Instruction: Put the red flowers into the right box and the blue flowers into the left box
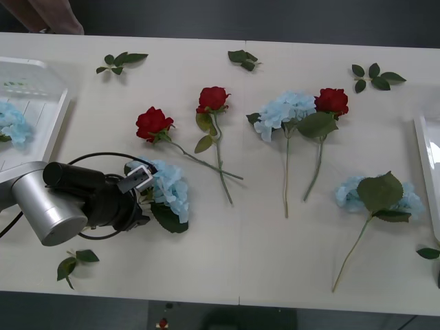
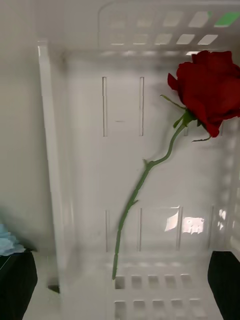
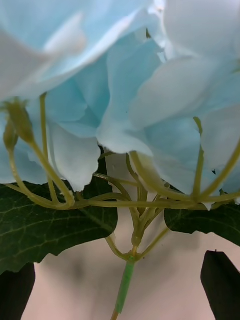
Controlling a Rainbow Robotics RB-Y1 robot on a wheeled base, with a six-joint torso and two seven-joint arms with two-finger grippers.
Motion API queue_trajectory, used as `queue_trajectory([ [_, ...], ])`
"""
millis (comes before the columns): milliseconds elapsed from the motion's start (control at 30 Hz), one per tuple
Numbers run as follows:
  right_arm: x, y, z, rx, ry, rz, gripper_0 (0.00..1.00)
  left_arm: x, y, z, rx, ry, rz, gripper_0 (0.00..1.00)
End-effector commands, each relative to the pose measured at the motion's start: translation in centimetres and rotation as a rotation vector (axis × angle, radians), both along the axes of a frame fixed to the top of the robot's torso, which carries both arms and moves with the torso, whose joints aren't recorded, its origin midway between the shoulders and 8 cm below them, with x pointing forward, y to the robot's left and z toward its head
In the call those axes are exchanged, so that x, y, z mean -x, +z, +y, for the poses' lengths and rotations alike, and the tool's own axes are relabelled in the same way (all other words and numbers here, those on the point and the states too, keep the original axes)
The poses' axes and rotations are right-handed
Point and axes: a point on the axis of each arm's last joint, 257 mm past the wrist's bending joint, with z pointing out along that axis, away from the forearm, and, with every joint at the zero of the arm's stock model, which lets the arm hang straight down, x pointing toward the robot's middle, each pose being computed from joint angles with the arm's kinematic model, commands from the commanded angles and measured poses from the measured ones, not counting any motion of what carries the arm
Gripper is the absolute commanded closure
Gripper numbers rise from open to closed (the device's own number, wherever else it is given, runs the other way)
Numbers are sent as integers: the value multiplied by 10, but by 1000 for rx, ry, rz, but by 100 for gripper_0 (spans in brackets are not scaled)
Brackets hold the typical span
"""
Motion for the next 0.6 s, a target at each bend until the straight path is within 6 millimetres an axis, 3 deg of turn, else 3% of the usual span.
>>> queue_trajectory([
  [33, -10, 11, 44, -75, -47, -12, 0, -9, 9, 0, -23, -26, -27, 11],
  [267, 2, 8, 117, -186, -117, 67, 0, -6, 3, 3, -26, -13, -12, 24],
  [333, 5, 5, 133, -210, -139, 85, 0, -5, 2, 2, -25, -11, -10, 29],
  [400, 2, 6, 149, -227, -162, 65, 0, -5, 2, 2, -22, -8, -8, 40],
  [433, 2, 6, 149, -227, -162, 65, 0, -5, 2, 2, -22, -8, -8, 40],
  [467, 3, 3, 161, -233, -183, 56, 0, -4, 1, 3, -22, -5, -5, 55],
  [533, 7, -3, 172, -229, -196, 57, 0, -4, 1, 3, -20, -1, -4, 75],
  [567, 14, -12, 181, -221, -206, 64, 0, -4, 1, 3, -18, 2, -3, 91],
  [600, 16, -14, 185, -219, -208, 64, 0, -5, 1, 2, -14, 4, -2, 95],
])
